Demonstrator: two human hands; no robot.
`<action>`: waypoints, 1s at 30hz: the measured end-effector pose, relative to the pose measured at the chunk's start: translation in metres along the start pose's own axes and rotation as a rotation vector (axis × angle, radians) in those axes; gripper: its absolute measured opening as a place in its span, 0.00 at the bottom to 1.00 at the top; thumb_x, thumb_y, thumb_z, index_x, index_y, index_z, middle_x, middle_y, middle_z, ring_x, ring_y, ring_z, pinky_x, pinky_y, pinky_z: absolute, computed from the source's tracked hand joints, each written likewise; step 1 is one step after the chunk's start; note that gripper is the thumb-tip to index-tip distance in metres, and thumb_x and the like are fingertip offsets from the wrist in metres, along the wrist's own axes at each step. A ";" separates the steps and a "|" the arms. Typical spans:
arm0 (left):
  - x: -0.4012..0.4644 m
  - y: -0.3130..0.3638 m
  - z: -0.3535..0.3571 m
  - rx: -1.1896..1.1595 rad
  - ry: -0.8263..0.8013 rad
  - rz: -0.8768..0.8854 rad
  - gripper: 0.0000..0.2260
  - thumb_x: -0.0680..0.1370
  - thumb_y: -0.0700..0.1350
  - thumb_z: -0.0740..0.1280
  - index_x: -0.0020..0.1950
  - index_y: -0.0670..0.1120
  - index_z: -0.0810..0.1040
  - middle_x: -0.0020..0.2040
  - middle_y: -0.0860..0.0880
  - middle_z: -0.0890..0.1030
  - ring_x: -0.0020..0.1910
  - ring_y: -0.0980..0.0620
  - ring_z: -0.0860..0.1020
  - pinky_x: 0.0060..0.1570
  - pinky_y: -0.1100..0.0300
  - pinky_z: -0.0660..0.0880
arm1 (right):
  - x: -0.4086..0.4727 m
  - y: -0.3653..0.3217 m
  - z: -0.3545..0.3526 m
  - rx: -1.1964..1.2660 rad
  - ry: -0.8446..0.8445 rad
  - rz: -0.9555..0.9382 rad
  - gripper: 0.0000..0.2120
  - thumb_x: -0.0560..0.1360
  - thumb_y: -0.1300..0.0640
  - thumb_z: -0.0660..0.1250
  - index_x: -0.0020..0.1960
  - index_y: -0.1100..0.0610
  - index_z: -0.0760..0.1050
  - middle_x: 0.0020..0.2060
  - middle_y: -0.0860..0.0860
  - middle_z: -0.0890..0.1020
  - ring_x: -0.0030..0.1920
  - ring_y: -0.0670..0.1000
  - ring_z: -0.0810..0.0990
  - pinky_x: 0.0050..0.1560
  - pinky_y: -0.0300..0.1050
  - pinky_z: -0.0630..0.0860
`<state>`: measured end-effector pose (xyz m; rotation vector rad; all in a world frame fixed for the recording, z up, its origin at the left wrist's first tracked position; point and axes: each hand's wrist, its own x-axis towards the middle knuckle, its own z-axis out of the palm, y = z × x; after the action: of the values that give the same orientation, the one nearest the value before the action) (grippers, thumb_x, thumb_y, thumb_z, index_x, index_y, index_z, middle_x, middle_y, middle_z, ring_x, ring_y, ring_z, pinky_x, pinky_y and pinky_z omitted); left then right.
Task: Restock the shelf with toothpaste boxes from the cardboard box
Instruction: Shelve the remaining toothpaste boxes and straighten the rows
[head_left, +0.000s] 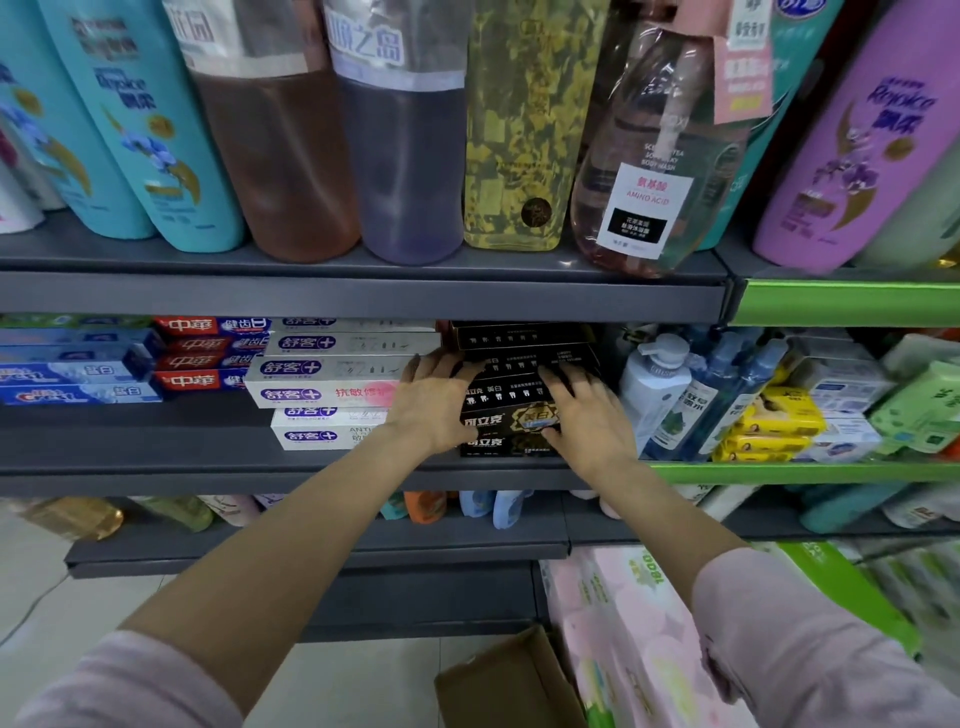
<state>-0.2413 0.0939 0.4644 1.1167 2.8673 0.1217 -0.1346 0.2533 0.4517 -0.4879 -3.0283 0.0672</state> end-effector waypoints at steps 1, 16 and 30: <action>0.004 -0.001 -0.002 0.037 -0.012 0.010 0.37 0.72 0.54 0.70 0.77 0.55 0.55 0.76 0.48 0.59 0.75 0.46 0.54 0.75 0.49 0.45 | 0.003 0.000 0.000 -0.029 0.014 0.007 0.34 0.77 0.52 0.64 0.77 0.49 0.50 0.74 0.53 0.58 0.73 0.56 0.59 0.72 0.50 0.58; 0.019 -0.003 -0.003 0.109 -0.031 -0.050 0.32 0.75 0.58 0.65 0.76 0.57 0.55 0.76 0.48 0.58 0.76 0.45 0.52 0.75 0.46 0.44 | 0.034 -0.004 0.004 -0.105 -0.092 0.028 0.39 0.76 0.44 0.64 0.77 0.55 0.47 0.75 0.60 0.53 0.75 0.61 0.52 0.75 0.56 0.54; 0.038 0.000 0.010 0.242 0.042 0.047 0.32 0.74 0.57 0.67 0.74 0.50 0.59 0.74 0.46 0.65 0.74 0.45 0.61 0.75 0.46 0.44 | 0.032 -0.016 0.033 -0.218 0.273 0.110 0.36 0.75 0.44 0.64 0.76 0.57 0.55 0.70 0.57 0.62 0.69 0.57 0.62 0.63 0.50 0.65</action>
<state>-0.2683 0.1196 0.4532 1.2331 2.9541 -0.2087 -0.1725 0.2467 0.4221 -0.6234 -2.7518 -0.3008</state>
